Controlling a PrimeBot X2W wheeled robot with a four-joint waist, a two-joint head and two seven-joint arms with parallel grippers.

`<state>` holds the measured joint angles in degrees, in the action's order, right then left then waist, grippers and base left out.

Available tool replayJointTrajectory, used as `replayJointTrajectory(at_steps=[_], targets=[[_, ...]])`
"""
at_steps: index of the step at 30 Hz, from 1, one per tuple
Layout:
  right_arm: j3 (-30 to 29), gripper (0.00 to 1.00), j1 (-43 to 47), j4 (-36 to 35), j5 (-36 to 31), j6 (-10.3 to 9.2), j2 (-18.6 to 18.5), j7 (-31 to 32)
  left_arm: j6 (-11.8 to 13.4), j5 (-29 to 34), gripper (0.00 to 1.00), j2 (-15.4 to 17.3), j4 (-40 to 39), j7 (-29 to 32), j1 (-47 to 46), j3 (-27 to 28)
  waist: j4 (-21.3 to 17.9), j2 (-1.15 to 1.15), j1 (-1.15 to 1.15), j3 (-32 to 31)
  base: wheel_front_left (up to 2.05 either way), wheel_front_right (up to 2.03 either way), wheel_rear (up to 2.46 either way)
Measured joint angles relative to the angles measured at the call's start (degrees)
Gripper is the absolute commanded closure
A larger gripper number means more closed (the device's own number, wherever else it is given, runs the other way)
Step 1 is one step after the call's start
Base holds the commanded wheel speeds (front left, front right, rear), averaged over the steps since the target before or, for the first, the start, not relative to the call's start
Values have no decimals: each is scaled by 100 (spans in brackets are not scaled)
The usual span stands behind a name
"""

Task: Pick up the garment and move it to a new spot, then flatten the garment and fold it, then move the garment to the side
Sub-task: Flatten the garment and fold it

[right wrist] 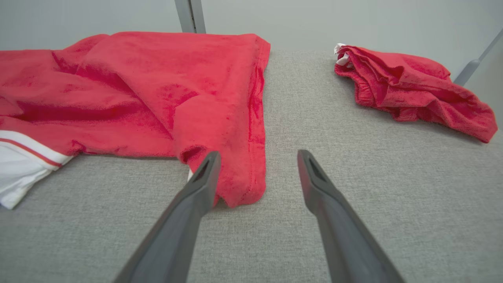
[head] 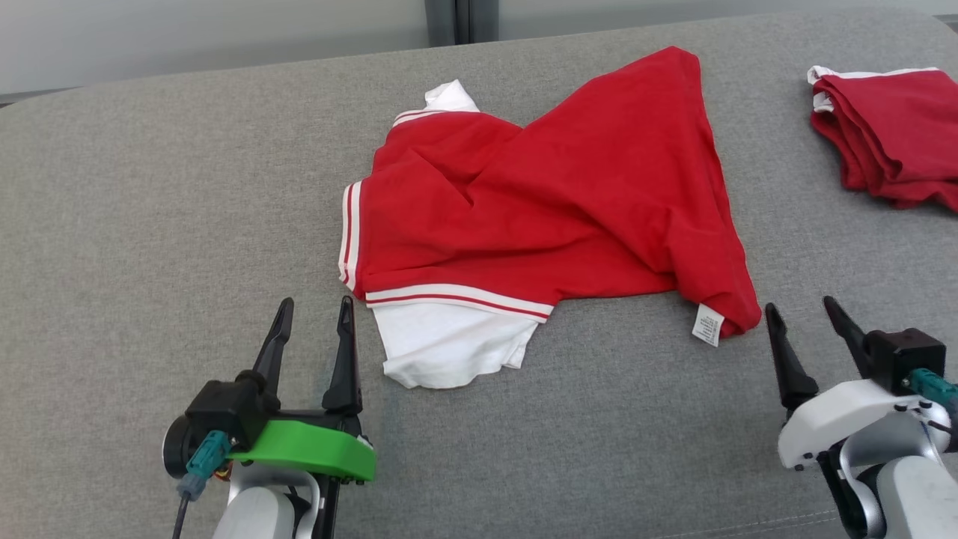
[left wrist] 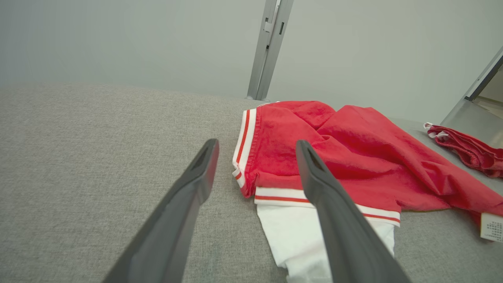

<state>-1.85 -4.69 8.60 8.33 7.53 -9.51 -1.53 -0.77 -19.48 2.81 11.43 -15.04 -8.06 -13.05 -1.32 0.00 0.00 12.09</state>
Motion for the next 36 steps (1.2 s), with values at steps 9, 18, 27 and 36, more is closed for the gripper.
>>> replayJointTrajectory(at_steps=[9, 18, 27, 36], targets=[[-493, 0, -309, 851, -141, 0, 78, 321, -5, -1, 0, 0, 1, 0, 3, -108, 123, 0, 0, 45, 0, 0, 0], [12, 0, -933, 2033, -24, 0, 175, 35, -4, -1, 0, 0, 18, 0, 0, -124, 348, 0, 0, 109, 0, 0, 0], [504, 100, -1274, 2538, 246, -1, 163, -186, 25, -1, 0, 0, 1, 0, 7, -101, 364, 0, 0, 78, 0, 0, 0], [307, 100, -1570, 2384, 278, 0, -348, -363, 29, -1, 0, 0, -20, 0, 10, -76, 209, 0, 0, 86, 0, 0, 0]])
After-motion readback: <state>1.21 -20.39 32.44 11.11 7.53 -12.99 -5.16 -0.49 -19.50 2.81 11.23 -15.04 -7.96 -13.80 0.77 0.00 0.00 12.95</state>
